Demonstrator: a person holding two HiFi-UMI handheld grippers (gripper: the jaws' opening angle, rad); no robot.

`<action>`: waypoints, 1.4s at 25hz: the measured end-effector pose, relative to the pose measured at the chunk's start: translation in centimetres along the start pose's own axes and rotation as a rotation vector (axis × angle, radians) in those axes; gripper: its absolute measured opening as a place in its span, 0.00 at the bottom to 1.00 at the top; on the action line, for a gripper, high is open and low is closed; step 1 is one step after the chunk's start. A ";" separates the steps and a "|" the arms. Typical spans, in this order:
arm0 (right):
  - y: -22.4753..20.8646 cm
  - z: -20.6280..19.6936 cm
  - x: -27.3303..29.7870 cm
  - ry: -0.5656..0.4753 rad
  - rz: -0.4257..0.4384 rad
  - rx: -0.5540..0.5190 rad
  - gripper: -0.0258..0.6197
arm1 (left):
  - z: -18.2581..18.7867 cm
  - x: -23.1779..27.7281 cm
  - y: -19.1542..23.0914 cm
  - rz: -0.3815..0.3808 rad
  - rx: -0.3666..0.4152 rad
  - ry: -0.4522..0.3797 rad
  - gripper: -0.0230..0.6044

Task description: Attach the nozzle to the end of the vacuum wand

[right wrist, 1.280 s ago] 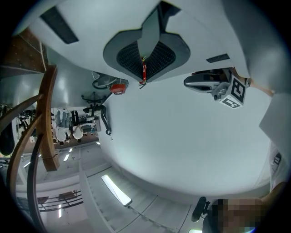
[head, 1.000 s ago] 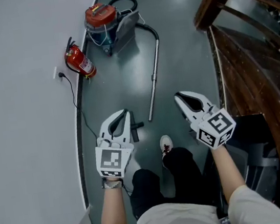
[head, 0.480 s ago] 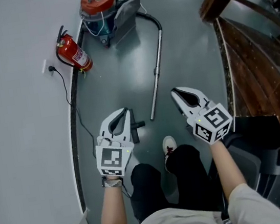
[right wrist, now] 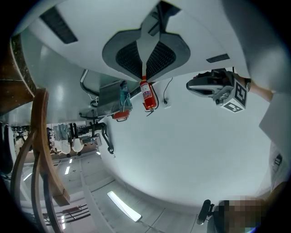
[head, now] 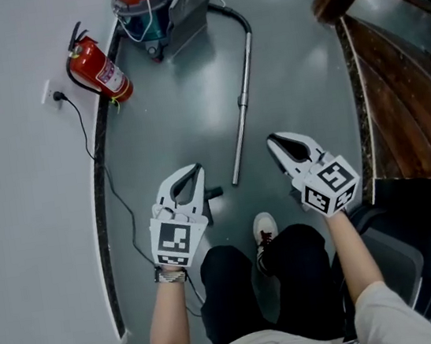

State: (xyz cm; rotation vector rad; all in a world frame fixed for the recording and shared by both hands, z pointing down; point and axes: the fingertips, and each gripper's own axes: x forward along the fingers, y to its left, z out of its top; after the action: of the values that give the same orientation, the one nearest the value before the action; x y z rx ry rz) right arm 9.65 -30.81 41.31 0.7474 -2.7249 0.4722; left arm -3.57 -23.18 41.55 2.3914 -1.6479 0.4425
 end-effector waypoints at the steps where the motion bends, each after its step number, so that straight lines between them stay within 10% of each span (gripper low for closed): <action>1: -0.4 -1.0 0.3 0.004 0.000 0.002 0.09 | -1.0 0.5 0.1 0.000 0.006 0.001 0.04; 22: -3.6 -13.3 4.8 -0.026 0.015 -0.003 0.09 | -15.1 5.3 1.4 0.020 -0.058 0.017 0.04; 35: -2.2 -21.2 7.0 0.001 0.066 0.050 0.09 | -22.7 5.4 -1.0 -0.095 -0.109 -0.004 0.09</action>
State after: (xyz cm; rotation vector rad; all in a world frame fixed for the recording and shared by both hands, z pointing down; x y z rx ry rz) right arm 8.76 -27.64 63.50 0.6715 -2.7534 0.5576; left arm -3.77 -19.98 64.66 2.3797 -1.5106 0.3236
